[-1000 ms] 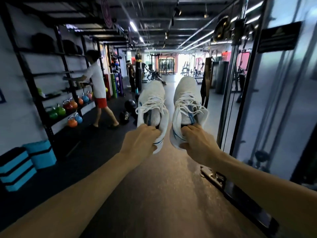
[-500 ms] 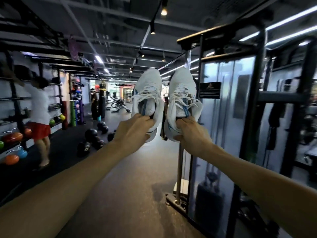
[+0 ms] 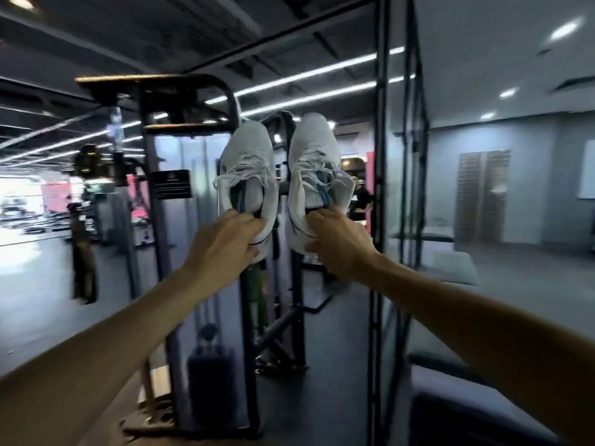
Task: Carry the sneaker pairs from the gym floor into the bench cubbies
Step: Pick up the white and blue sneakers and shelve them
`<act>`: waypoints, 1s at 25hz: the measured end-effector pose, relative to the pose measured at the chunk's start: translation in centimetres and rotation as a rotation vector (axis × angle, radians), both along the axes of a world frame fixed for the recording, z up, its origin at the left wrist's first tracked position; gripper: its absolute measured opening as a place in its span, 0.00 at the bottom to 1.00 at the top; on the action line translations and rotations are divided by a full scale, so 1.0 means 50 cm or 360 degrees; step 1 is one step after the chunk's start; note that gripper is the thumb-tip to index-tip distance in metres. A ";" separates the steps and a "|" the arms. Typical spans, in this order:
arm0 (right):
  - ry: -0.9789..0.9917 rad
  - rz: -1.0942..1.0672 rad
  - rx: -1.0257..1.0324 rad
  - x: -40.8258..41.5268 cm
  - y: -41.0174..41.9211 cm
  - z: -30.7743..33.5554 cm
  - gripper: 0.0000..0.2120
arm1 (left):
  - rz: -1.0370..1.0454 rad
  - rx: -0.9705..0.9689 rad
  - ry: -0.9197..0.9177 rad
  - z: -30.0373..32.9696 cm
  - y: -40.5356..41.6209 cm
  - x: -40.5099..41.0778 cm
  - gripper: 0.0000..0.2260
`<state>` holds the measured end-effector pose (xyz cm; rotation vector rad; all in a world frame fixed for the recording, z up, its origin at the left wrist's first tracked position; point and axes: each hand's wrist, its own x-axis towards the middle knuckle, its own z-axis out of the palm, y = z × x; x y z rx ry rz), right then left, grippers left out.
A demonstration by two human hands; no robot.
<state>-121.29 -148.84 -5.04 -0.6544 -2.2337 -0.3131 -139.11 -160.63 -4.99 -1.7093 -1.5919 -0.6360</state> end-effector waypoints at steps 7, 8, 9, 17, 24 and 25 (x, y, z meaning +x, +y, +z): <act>0.0046 -0.0609 -0.0011 0.542 0.035 -0.003 0.10 | -0.0621 0.0007 0.0017 -0.003 0.184 0.482 0.07; 0.0048 -0.0673 -0.0027 0.614 0.030 -0.008 0.09 | -0.0689 0.0003 0.0011 -0.009 0.200 0.551 0.07; 0.0039 -0.0747 -0.0037 0.702 0.022 -0.014 0.08 | -0.0766 -0.0001 -0.0007 -0.015 0.215 0.637 0.09; -0.0003 -0.1241 -0.0087 1.272 -0.020 -0.036 0.14 | -0.1262 -0.0133 -0.0089 -0.028 0.296 1.234 0.14; -0.0002 -0.1510 -0.0132 1.614 0.037 -0.081 0.08 | -0.1556 -0.0190 -0.0081 -0.045 0.436 1.608 0.08; -0.0011 -0.1543 -0.0142 1.651 0.055 -0.085 0.08 | -0.1581 -0.0181 -0.0084 -0.048 0.464 1.645 0.08</act>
